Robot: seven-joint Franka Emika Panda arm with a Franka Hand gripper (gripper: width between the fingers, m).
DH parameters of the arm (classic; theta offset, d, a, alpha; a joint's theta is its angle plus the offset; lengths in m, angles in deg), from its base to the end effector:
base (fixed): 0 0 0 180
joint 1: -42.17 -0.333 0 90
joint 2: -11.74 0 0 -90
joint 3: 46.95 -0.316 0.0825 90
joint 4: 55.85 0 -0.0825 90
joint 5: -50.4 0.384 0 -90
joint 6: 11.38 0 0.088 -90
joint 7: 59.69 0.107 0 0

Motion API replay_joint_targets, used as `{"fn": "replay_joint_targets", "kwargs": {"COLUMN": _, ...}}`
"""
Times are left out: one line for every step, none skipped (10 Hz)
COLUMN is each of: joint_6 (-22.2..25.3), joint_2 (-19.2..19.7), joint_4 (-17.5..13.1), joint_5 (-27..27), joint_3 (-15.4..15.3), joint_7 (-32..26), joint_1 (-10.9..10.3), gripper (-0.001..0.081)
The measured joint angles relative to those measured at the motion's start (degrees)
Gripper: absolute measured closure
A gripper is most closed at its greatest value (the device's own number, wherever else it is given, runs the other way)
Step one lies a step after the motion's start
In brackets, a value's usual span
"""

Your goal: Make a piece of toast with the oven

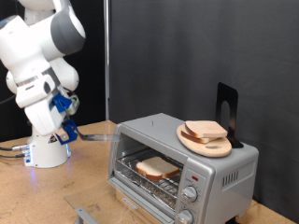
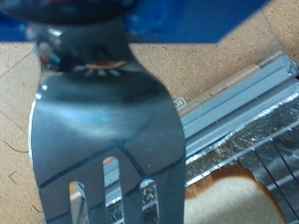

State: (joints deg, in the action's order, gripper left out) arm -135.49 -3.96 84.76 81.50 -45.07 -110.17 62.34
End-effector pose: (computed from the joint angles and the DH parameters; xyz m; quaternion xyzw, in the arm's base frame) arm 0.4207 -0.1486 0.4040 -0.9702 -0.0897 -0.1271 0.1860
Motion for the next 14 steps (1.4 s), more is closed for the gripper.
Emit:
{"fn": "replay_joint_targets", "kwargs": {"joint_6": 1.58, "joint_2": -0.57, "joint_4": -0.39, "joint_5": -0.02, "joint_3": 0.29, "joint_7": 0.08, "joint_1": 0.06, "gripper": 0.0414}}
{"fn": "replay_joint_targets", "kwargs": {"joint_6": 1.56, "joint_2": -0.52, "joint_4": -0.26, "joint_5": -0.02, "joint_3": 0.27, "joint_7": 0.07, "joint_1": 0.06, "gripper": 0.0414}}
{"fn": "replay_joint_targets", "kwargs": {"joint_6": 1.56, "joint_2": -0.50, "joint_4": -0.18, "joint_5": 0.79, "joint_3": 0.26, "joint_7": -0.09, "joint_1": -0.10, "gripper": 0.0414}}
{"fn": "replay_joint_targets", "kwargs": {"joint_6": 1.74, "joint_2": -0.55, "joint_4": -0.18, "joint_5": 2.41, "joint_3": 0.14, "joint_7": -0.86, "joint_1": -0.66, "gripper": 0.0414}}
{"fn": "replay_joint_targets", "kwargs": {"joint_6": 2.20, "joint_2": -0.76, "joint_4": -0.18, "joint_5": 4.13, "joint_3": -0.39, "joint_7": -1.49, "joint_1": -1.63, "gripper": 0.0414}}
{"fn": "replay_joint_targets", "kwargs": {"joint_6": 2.25, "joint_2": -1.16, "joint_4": -0.12, "joint_5": 5.43, "joint_3": -1.38, "joint_7": -1.60, "joint_1": -2.82, "gripper": 0.0414}}
{"fn": "replay_joint_targets", "kwargs": {"joint_6": 2.21, "joint_2": -1.61, "joint_4": -0.02, "joint_5": 6.28, "joint_3": -2.58, "joint_7": -1.59, "joint_1": -4.01, "gripper": 0.0414}}
{"fn": "replay_joint_targets", "kwargs": {"joint_6": 1.94, "joint_2": -2.10, "joint_4": 0.14, "joint_5": 7.24, "joint_3": -3.91, "joint_7": -1.30, "joint_1": -5.05, "gripper": 0.0414}}
{"fn": "replay_joint_targets", "kwargs": {"joint_6": 1.69, "joint_2": -2.59, "joint_4": 0.25, "joint_5": 7.86, "joint_3": -5.34, "joint_7": -0.68, "joint_1": -5.96, "gripper": 0.0414}}
{"fn": "replay_joint_targets", "kwargs": {"joint_6": 1.14, "joint_2": -3.10, "joint_4": 0.30, "joint_5": 8.65, "joint_3": -6.80, "joint_7": 0.17, "joint_1": -6.87, "gripper": 0.0414}}
{"fn": "replay_joint_targets", "kwargs": {"joint_6": 0.11, "joint_2": -3.72, "joint_4": 0.38, "joint_5": 9.76, "joint_3": -8.31, "joint_7": 0.77, "joint_1": -7.79, "gripper": 0.0414}}
{"fn": "replay_joint_targets", "kwargs": {"joint_6": -0.55, "joint_2": -4.32, "joint_4": 0.45, "joint_5": 10.10, "joint_3": -9.79, "joint_7": 1.72, "joint_1": -8.57, "gripper": 0.0414}}
{"fn": "replay_joint_targets", "kwargs": {"joint_6": -1.12, "joint_2": -4.89, "joint_4": 0.45, "joint_5": 10.12, "joint_3": -11.50, "joint_7": 3.25, "joint_1": -9.25, "gripper": 0.0414}}
{"fn": "replay_joint_targets", "kwargs": {"joint_6": -1.60, "joint_2": -5.46, "joint_4": 0.49, "joint_5": 10.12, "joint_3": -13.26, "joint_7": 4.93, "joint_1": -9.93, "gripper": 0.0414}}
